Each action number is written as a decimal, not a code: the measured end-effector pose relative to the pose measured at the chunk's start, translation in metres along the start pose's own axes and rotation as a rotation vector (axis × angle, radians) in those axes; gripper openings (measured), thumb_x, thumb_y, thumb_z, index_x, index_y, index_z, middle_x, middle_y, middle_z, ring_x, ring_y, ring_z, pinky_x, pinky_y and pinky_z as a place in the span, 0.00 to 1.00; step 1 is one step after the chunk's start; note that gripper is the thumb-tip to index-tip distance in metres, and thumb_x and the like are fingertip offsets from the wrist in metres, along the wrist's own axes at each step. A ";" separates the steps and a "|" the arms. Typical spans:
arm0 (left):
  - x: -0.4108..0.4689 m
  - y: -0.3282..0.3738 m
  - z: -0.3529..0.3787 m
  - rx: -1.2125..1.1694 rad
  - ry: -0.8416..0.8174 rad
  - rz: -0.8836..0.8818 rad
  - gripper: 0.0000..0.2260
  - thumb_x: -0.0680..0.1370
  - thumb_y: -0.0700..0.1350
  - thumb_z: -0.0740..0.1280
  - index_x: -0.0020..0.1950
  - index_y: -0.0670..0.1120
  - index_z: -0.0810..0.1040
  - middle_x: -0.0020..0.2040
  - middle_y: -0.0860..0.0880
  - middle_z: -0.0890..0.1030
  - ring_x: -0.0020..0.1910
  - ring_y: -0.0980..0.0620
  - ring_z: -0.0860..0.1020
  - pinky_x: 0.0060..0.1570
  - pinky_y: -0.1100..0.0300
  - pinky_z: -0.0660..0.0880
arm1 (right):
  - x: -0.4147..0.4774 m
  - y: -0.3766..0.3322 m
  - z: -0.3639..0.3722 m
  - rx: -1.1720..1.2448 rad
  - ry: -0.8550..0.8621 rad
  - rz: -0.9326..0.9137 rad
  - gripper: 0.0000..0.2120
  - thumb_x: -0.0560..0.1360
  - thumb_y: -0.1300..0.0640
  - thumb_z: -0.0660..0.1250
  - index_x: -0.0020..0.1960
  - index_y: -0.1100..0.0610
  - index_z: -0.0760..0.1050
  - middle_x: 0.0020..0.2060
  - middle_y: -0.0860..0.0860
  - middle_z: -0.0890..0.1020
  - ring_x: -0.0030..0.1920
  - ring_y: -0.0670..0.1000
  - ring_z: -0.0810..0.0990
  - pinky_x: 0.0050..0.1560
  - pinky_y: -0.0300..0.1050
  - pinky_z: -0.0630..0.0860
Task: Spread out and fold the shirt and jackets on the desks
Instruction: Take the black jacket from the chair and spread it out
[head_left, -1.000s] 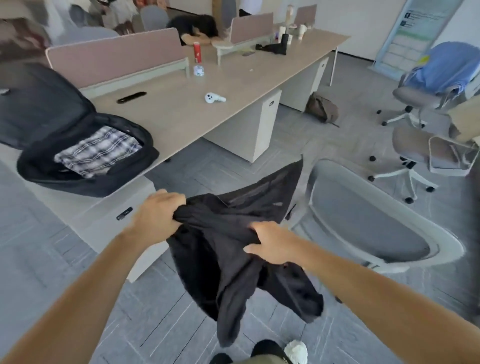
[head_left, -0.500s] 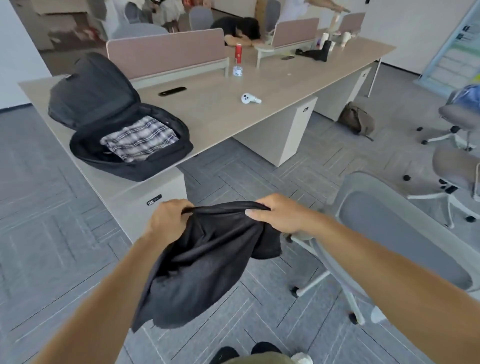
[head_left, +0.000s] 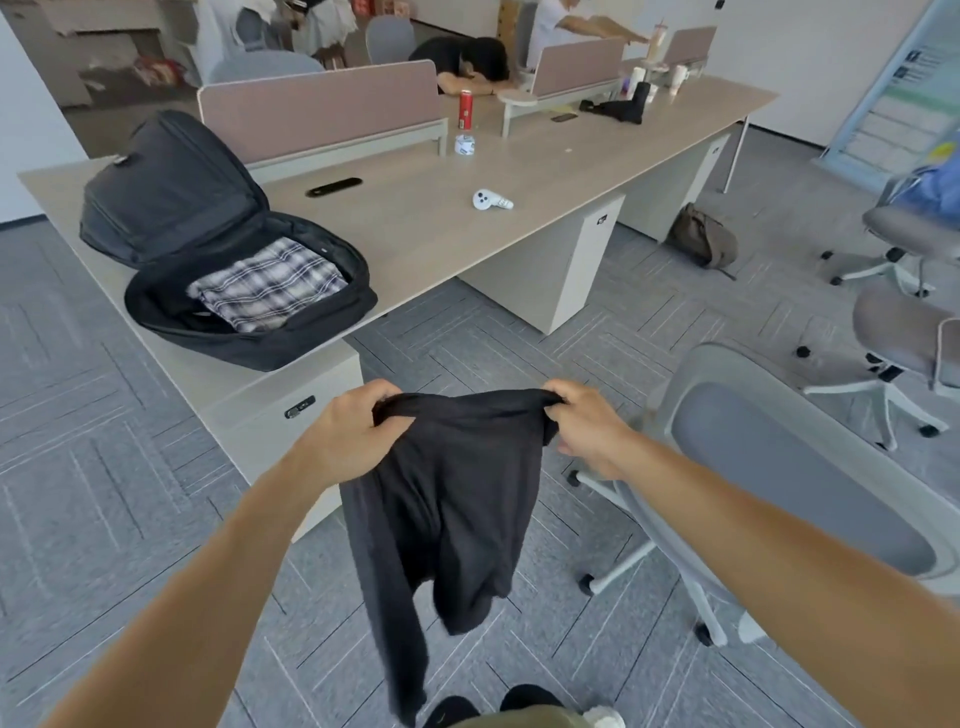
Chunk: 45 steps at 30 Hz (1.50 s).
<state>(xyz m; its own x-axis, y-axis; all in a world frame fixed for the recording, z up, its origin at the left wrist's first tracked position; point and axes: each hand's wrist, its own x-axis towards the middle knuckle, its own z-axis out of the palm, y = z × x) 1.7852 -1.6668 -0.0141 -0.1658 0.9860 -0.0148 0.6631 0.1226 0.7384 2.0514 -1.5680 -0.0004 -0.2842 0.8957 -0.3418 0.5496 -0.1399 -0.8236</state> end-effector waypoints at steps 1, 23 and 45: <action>0.000 0.000 -0.002 -0.005 -0.016 -0.016 0.04 0.79 0.46 0.68 0.51 0.55 0.76 0.45 0.59 0.79 0.45 0.62 0.76 0.43 0.64 0.70 | -0.001 -0.001 -0.001 0.097 -0.020 0.030 0.17 0.80 0.69 0.54 0.49 0.54 0.77 0.44 0.51 0.77 0.43 0.48 0.76 0.41 0.40 0.79; 0.147 0.120 0.053 -0.078 0.169 0.466 0.19 0.64 0.32 0.64 0.38 0.56 0.84 0.41 0.58 0.68 0.37 0.61 0.69 0.37 0.69 0.63 | 0.120 -0.018 -0.082 0.136 -0.363 -0.626 0.13 0.69 0.77 0.71 0.48 0.64 0.85 0.63 0.54 0.80 0.66 0.51 0.75 0.66 0.56 0.73; 0.344 0.069 0.109 -0.071 -0.286 -0.103 0.15 0.81 0.58 0.64 0.48 0.46 0.73 0.41 0.46 0.79 0.38 0.47 0.79 0.38 0.52 0.78 | 0.266 -0.110 -0.139 0.012 0.342 -0.524 0.20 0.72 0.53 0.75 0.55 0.45 0.65 0.35 0.49 0.79 0.33 0.50 0.75 0.37 0.46 0.71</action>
<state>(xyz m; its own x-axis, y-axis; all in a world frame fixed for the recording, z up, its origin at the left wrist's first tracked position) 1.8537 -1.3067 -0.0414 -0.0110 0.9618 -0.2734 0.5993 0.2252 0.7682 2.0245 -1.2557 0.0616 -0.2452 0.9307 0.2713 0.3957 0.3516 -0.8484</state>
